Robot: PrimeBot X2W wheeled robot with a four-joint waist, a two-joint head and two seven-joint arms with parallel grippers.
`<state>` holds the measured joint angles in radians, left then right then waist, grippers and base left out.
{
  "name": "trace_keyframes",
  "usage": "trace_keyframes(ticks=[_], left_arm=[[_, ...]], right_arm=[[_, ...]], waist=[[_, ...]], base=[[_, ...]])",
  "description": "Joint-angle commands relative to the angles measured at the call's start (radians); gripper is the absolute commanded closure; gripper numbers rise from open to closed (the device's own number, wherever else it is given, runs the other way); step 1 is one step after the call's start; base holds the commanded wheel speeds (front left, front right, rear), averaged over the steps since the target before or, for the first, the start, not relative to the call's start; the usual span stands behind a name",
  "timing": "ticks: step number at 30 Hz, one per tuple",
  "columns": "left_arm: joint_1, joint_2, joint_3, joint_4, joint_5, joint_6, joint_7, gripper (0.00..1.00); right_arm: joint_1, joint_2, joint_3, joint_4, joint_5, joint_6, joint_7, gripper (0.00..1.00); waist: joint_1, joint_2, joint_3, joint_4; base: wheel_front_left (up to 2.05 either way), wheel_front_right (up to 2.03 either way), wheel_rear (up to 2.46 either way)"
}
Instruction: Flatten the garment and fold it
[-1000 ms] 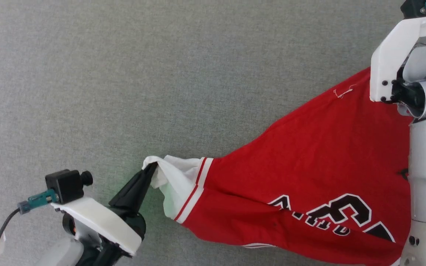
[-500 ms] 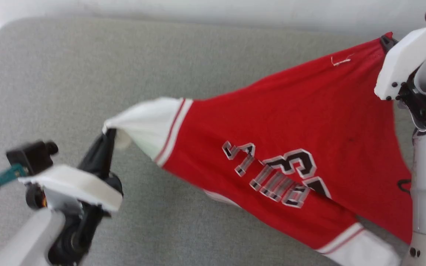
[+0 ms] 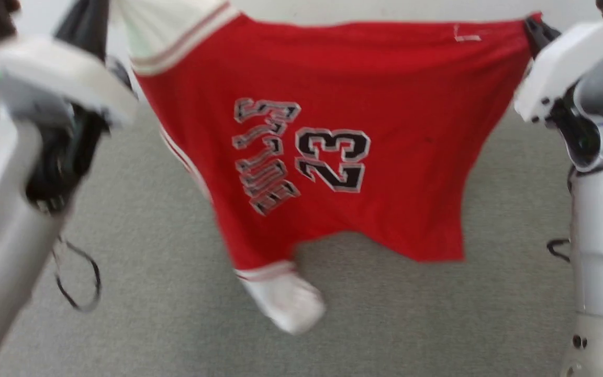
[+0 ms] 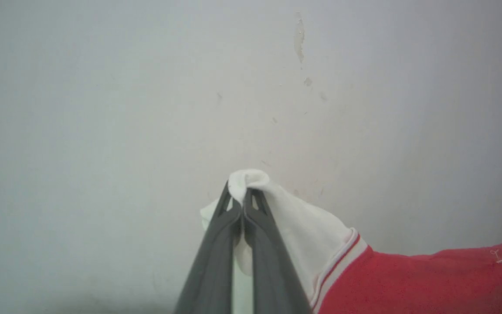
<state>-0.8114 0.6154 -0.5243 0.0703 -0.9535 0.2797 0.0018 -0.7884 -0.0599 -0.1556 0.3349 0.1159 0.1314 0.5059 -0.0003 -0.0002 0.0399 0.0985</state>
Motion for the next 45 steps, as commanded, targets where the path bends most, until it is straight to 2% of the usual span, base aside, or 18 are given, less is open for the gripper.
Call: trace_keyframes(ticks=[1,11,20,29,37,45], left_arm=[[-0.083,-0.004,-0.015,0.047,0.036,-0.021,0.021,1.0],[-0.382,0.013,-0.06,0.312,0.128,-0.102,0.102,1.0],[-0.569,-0.011,-0.062,0.451,0.151,-0.178,0.092,1.0],[-0.721,-0.015,-0.022,0.534,0.167,-0.259,-0.051,1.0],[-0.836,0.011,0.003,0.564,0.202,-0.32,-0.184,1.0],[-0.835,-0.013,0.021,0.637,0.196,-0.366,-0.25,1.0]], right_arm=[[-0.04,0.004,0.018,0.019,0.003,-0.001,-0.01,1.0],[-0.271,0.009,0.083,0.186,0.009,-0.001,-0.052,1.0],[-0.532,0.01,0.054,0.365,-0.038,-0.001,-0.112,1.0],[-0.756,0.01,0.015,0.452,-0.153,-0.001,-0.219,1.0],[-0.839,0.01,-0.006,0.44,-0.237,-0.001,-0.252,1.0],[-0.838,0.01,-0.056,0.39,-0.31,-0.001,-0.269,1.0]], waist=[[0.0003,0.0002,-0.03,-0.048],[0.0003,0.0002,0.041,-0.107],[0.0003,0.0002,0.225,-0.099],[0.0003,0.0002,0.424,-0.085],[0.0003,0.0002,0.557,-0.079],[0.0003,0.0002,0.666,-0.054]], base=[[0.0,0.0,0.0],[0.0,0.0,0.0],[0.0,0.0,0.0],[0.0,0.0,0.0],[0.0,0.0,0.0],[0.0,0.0,0.0]])
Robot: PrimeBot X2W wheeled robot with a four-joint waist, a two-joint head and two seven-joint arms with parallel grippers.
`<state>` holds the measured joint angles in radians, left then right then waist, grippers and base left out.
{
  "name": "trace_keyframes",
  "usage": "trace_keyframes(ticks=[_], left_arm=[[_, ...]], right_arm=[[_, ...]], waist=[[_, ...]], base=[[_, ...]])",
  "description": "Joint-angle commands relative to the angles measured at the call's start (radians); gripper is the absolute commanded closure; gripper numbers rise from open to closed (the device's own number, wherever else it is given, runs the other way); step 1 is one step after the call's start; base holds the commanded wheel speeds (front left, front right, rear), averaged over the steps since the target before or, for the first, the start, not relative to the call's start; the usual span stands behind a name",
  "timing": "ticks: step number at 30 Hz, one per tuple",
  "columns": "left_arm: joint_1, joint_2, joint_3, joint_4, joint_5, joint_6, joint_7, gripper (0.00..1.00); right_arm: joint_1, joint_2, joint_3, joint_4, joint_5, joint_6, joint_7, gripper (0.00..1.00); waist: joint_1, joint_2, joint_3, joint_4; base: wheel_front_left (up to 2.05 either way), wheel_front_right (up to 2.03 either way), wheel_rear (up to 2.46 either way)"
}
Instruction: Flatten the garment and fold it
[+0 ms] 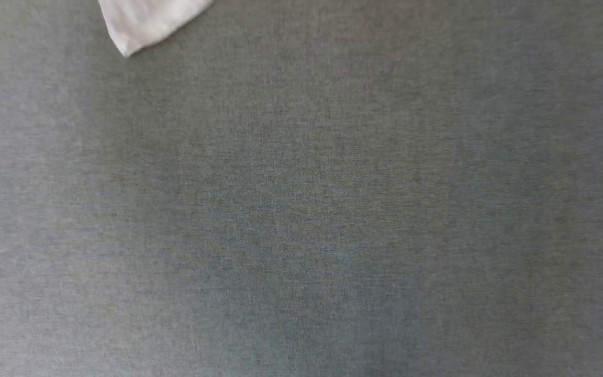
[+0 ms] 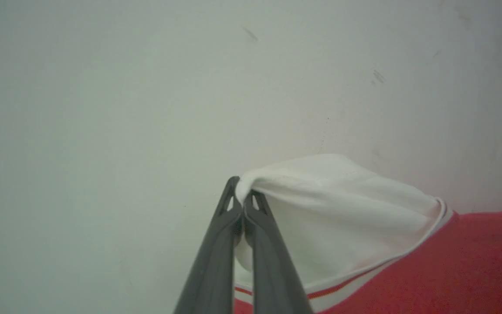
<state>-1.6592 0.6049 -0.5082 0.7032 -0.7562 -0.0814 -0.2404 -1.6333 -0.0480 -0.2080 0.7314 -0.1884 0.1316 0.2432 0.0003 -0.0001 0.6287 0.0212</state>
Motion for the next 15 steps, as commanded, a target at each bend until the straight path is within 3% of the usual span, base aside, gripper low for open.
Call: trace_keyframes(ticks=[1,7,15], left_arm=[[0.022,-0.007,0.004,0.012,0.001,-0.011,-0.012,1.0],[0.077,-0.03,0.028,0.032,0.002,-0.036,-0.021,1.0],[0.214,-0.025,0.058,-0.039,0.001,-0.049,-0.021,1.0]], right_arm=[[0.012,-0.002,-0.006,-0.011,-0.014,-0.001,-0.009,1.0],[0.038,-0.002,0.015,-0.017,-0.017,-0.001,-0.01,1.0],[0.114,-0.002,0.127,-0.016,0.044,-0.001,-0.049,1.0]], waist=[[-0.0003,0.0001,0.085,0.026],[-0.0003,0.0001,0.121,0.038],[-0.0003,0.0001,0.094,0.047]], base=[[0.0,0.0,0.0],[0.0,0.0,0.0],[0.0,0.0,0.0]])
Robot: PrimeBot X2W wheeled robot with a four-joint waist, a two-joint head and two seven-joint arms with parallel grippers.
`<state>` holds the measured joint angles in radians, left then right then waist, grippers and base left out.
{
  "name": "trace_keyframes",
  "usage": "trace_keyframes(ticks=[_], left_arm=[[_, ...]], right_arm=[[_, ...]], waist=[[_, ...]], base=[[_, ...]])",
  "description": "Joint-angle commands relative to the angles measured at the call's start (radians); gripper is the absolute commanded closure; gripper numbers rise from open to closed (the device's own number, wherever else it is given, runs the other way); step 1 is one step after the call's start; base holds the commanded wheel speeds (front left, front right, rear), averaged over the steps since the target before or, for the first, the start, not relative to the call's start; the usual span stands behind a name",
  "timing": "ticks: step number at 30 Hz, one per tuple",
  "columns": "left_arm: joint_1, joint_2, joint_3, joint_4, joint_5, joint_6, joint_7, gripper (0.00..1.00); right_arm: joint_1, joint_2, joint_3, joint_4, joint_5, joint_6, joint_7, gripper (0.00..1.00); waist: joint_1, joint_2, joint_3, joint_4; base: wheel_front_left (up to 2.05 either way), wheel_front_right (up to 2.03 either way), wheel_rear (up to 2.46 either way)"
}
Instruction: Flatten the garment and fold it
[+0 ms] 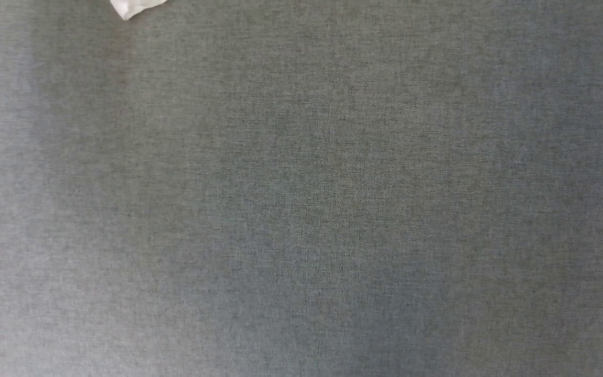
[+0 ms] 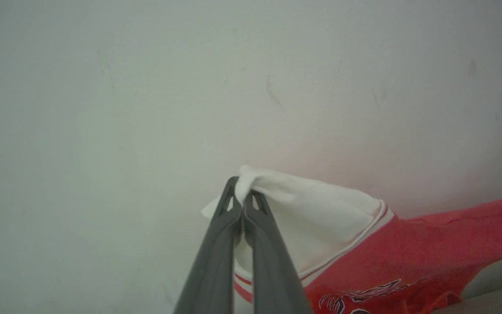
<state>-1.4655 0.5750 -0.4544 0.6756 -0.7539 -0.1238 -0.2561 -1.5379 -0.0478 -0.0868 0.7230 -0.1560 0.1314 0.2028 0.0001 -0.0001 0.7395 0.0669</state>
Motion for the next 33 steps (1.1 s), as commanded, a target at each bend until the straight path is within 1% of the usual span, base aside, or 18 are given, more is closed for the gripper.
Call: trace_keyframes(ticks=[1,4,7,9,12,15,18,21,23,28,33], left_arm=[[0.046,0.011,0.005,-0.028,-0.005,-0.006,-0.005,1.0],[0.132,0.035,0.009,-0.086,-0.024,-0.007,-0.006,1.0],[0.231,0.055,0.037,-0.158,-0.055,-0.007,-0.006,1.0],[0.306,0.067,0.065,-0.209,-0.073,-0.007,-0.006,1.0],[0.432,0.082,0.108,-0.289,-0.077,-0.007,-0.006,1.0],[0.585,0.078,0.13,-0.378,-0.073,0.003,-0.006,1.0],[0.739,0.075,0.129,-0.461,-0.053,0.036,-0.006,1.0],[0.885,0.07,0.118,-0.54,-0.032,0.089,-0.006,1.0],[0.974,0.076,0.11,-0.579,-0.031,0.116,-0.005,1.0],[1.151,0.101,0.083,-0.636,-0.023,0.168,0.014,1.0],[1.301,0.121,0.041,-0.7,-0.039,0.205,0.076,1.0]], right_arm=[[0.039,-0.002,0.019,-0.015,0.029,-0.001,-0.016,1.0],[0.115,-0.002,0.047,-0.051,0.081,-0.001,-0.028,1.0],[0.211,-0.002,0.071,-0.111,0.128,-0.001,-0.022,1.0],[0.283,-0.006,0.081,-0.17,0.164,-0.001,-0.006,1.0],[0.406,-0.028,0.093,-0.278,0.216,-0.001,0.026,1.0],[0.551,-0.046,0.084,-0.403,0.269,-0.001,0.062,1.0],[0.699,-0.052,0.061,-0.52,0.313,-0.001,0.097,1.0],[0.84,-0.047,0.042,-0.616,0.35,-0.001,0.128,1.0],[0.923,-0.041,0.033,-0.665,0.367,-0.001,0.144,1.0],[1.108,-0.03,0.013,-0.725,0.4,-0.001,0.167,1.0],[1.264,-0.022,-0.005,-0.781,0.442,-0.001,0.189,1.0]], waist=[[-0.0001,0.0001,-0.028,0.001],[-0.0001,0.0001,-0.068,-0.003],[-0.0001,0.0001,-0.113,-0.006],[-0.0001,0.0001,-0.143,-0.007],[-0.0001,0.0001,-0.191,-0.009],[-0.0001,0.0001,-0.244,-0.006],[-0.0001,0.0001,-0.299,0.001],[-0.0001,0.0001,-0.35,0.006],[-0.0001,0.0001,-0.378,0.005],[-0.0001,0.0001,-0.442,0.003],[-0.0001,0.0001,-0.491,0.006]], base=[[0.0,0.0,0.0],[0.0,0.0,0.0],[0.0,0.0,0.0],[0.0,0.0,0.0],[0.0,0.0,0.0],[0.0,0.0,0.0],[0.0,0.0,0.0],[0.0,0.0,0.0],[0.0,0.0,0.0],[0.0,0.0,0.0],[0.0,0.0,0.0]])
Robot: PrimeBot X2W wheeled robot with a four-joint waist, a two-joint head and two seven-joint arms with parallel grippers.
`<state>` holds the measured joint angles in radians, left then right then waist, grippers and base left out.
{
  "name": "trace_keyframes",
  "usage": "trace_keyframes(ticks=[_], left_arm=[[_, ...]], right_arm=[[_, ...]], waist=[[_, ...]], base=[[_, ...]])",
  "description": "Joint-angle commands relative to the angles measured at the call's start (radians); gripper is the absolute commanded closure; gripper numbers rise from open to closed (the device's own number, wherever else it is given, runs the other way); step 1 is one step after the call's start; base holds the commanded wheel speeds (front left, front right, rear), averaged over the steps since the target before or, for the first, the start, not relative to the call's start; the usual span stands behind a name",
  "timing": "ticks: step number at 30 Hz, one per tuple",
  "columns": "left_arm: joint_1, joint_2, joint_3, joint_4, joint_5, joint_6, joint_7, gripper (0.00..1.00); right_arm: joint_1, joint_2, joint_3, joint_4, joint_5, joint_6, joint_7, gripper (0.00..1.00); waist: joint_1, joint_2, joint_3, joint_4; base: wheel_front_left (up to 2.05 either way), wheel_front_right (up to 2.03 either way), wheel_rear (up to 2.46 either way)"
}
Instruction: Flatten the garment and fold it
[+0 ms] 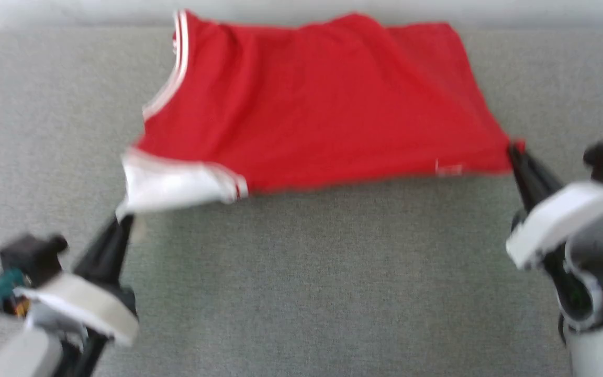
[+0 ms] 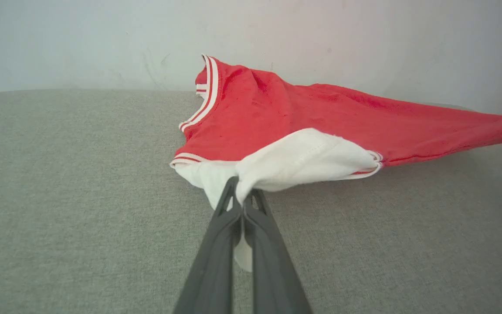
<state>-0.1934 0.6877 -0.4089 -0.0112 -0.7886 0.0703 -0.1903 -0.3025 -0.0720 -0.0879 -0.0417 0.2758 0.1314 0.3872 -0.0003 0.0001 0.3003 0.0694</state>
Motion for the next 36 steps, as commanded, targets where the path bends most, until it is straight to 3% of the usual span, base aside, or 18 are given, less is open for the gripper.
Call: trace_keyframes(ticks=[1,9,18,23,32,36], left_arm=[[0.057,0.014,-0.011,-0.025,-0.011,0.019,0.025,1.0],[0.224,0.06,-0.066,-0.097,-0.073,0.056,0.16,1.0],[0.361,0.104,-0.154,-0.145,-0.208,0.057,0.386,1.0],[0.433,0.141,-0.183,-0.201,-0.276,0.085,0.492,1.0],[0.529,0.187,-0.186,-0.292,-0.339,0.14,0.546,1.0],[0.546,0.204,-0.152,-0.335,-0.338,0.158,0.508,1.0]], right_arm=[[0.058,0.003,-0.009,-0.029,0.018,-0.001,0.013,1.0],[0.287,0.002,-0.033,-0.099,0.094,-0.001,0.133,1.0],[0.484,-0.066,-0.009,-0.128,0.176,-0.001,0.335,1.0],[0.578,-0.078,-0.028,-0.153,0.219,-0.001,0.437,1.0],[0.721,-0.055,-0.056,-0.19,0.261,-0.001,0.583,1.0],[0.739,-0.048,-0.079,-0.23,0.271,-0.001,0.59,1.0]], waist=[[0.0003,-0.0001,-0.06,0.004],[0.0003,-0.0001,-0.123,0.019],[0.0003,-0.0001,-0.195,0.013],[0.0003,-0.0001,-0.231,0.01],[0.0003,-0.0001,-0.281,0.005],[0.0003,-0.0001,-0.294,0.002]], base=[[0.0,0.0,0.0],[0.0,0.0,0.0],[0.0,0.0,0.0],[0.0,0.0,0.0],[0.0,0.0,0.0],[0.0,0.0,0.0]])
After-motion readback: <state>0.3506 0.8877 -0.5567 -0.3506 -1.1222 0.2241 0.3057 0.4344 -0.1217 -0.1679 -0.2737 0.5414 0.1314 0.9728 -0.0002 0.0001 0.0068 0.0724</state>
